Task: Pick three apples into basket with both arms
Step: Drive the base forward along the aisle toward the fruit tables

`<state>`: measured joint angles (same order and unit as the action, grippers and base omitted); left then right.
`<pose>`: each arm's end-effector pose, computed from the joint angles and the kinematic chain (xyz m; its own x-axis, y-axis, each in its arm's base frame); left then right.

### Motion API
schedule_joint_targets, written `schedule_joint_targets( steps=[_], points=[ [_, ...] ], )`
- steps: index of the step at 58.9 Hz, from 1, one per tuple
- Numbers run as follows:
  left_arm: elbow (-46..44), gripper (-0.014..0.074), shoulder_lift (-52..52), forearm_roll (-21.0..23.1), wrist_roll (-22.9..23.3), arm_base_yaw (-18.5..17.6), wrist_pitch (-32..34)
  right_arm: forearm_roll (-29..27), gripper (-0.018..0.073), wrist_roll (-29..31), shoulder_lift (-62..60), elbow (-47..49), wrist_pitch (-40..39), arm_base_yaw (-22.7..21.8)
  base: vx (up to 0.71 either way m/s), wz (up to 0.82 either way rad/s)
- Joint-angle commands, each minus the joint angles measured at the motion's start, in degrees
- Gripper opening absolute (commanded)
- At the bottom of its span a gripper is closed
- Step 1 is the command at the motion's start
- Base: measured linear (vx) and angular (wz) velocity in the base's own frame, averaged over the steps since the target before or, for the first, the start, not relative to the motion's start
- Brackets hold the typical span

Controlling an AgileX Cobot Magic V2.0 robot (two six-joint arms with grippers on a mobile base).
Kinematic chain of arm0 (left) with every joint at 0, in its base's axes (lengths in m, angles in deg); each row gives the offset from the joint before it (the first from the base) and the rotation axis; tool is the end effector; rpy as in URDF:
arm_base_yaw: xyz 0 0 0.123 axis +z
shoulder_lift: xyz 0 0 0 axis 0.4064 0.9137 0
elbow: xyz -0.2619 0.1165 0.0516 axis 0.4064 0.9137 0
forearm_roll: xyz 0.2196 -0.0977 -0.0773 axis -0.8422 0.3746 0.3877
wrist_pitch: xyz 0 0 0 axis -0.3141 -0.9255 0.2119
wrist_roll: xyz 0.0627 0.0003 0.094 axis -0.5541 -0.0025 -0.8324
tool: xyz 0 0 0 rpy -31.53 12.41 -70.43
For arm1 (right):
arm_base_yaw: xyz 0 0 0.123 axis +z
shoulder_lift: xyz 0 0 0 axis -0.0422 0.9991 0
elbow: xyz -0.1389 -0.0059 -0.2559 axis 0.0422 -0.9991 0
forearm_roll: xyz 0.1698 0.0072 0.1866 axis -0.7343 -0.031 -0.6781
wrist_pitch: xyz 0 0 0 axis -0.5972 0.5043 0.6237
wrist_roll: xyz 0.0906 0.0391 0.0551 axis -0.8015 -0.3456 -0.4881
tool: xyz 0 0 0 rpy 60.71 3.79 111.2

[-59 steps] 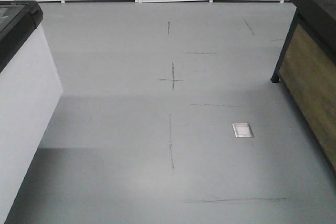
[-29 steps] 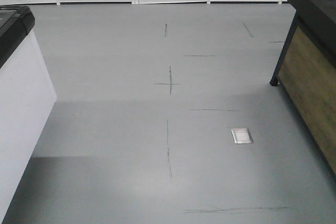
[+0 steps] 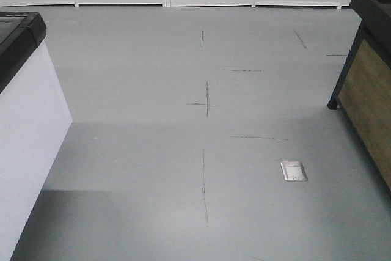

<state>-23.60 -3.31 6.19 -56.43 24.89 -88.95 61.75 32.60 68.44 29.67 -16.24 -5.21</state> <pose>0.0730 -0.0035 0.1925 -0.0495 -0.1330 -0.9899 0.0193 0.9908 -0.1341 0.0731 -0.0043 0.1946 -0.0200 0.0668 -0.9976 0.0560 0.9963 0.0656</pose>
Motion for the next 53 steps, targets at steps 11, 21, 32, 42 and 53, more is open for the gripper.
schedule_joint_targets(
  steps=[11, 21, 32, 42, 53],
  points=[
    [-1.44, -0.0006, -0.74, 0.33, 0.65, 0.07, 4.26, 0.53, -0.0009, 0.45, -0.68, -0.64, -4.18, -0.24, 0.15, 0.09],
    [-1.44, -0.0006, -0.74, 0.33, 0.65, 0.07, 4.26, 0.53, -0.0009, 0.45, -0.68, -0.64, -4.18, -0.24, 0.16, 0.03],
    [-1.44, -0.0006, -0.74, 0.33, 0.65, 0.07, 4.26, 0.53, -0.0009, 0.45, -0.68, -0.64, -4.18, -0.24, 0.17, 0.01],
    [-1.44, -0.0006, -0.74, 0.33, 0.65, 0.07, 4.26, 0.53, -0.0009, 0.45, -0.68, -0.64, -4.18, -0.24, 0.18, -0.02],
    [-1.44, -0.0006, -0.74, 0.33, 0.65, 0.07, 4.26, 0.53, -0.0009, 0.45, -0.68, -0.64, -4.18, -0.24, 0.19, -0.07]
  ],
)
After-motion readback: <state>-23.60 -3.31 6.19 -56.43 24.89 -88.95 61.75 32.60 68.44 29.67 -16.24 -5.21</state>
